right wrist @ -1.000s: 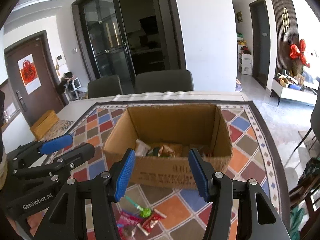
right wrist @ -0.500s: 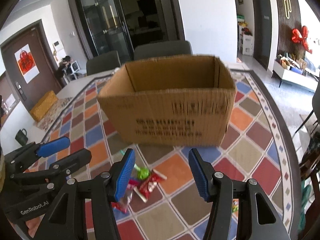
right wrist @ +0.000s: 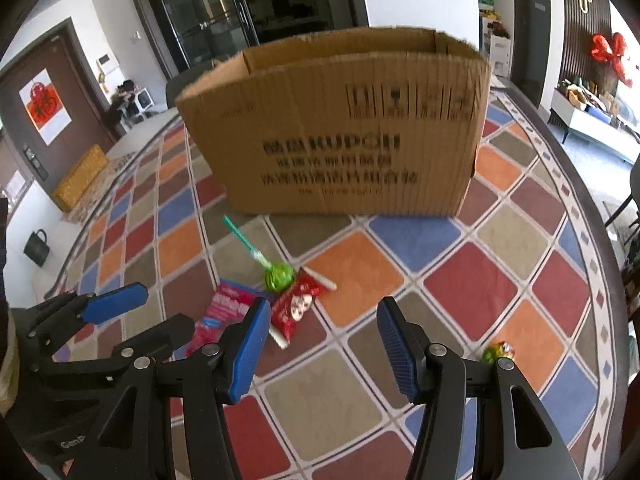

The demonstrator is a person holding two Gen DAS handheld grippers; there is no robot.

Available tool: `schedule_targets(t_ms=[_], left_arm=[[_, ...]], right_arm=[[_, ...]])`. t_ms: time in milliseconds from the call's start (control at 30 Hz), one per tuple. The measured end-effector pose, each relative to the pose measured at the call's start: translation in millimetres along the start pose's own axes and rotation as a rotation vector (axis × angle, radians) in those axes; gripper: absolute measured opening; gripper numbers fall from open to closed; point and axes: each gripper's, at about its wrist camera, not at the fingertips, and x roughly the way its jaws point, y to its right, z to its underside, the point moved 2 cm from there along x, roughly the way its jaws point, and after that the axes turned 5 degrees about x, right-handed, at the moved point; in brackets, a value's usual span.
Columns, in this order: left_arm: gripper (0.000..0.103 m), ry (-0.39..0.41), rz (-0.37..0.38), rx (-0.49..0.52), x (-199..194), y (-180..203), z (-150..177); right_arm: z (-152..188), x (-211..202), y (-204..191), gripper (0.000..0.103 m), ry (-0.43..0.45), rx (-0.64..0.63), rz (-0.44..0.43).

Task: Organize snacks
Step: 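Move both open tools back to the remaining snacks, then grasp the pink yogurt hawthorn bag with the left tool while the right tool grasps the red candy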

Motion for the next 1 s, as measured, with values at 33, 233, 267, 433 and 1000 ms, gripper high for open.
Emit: schedule_targets(t_ms=[33,233,267,433,1000], left_arm=[[0.059,-0.007,0.007,-0.001,3,0,2],[0.059,-0.024,0.027,0.005,20,1,8],[0.059,-0.029,0.026,0.007,22,2,9],[0.059,-0.038,0.037,0.013,32,7,11],[0.039,-0.018,0.010,-0.011,48,-4,15]], right_arm=[[3,3,1,0.057,-0.010,0.003,0.002],[13,17,3,0.057,-0.053,0.017,0.012],[13,19,4,0.057,-0.059,0.022,0.012],[16,24,7,0.057,-0.072,0.033,0.014],[18,40,2,0.057,-0.109,0.033,0.011]])
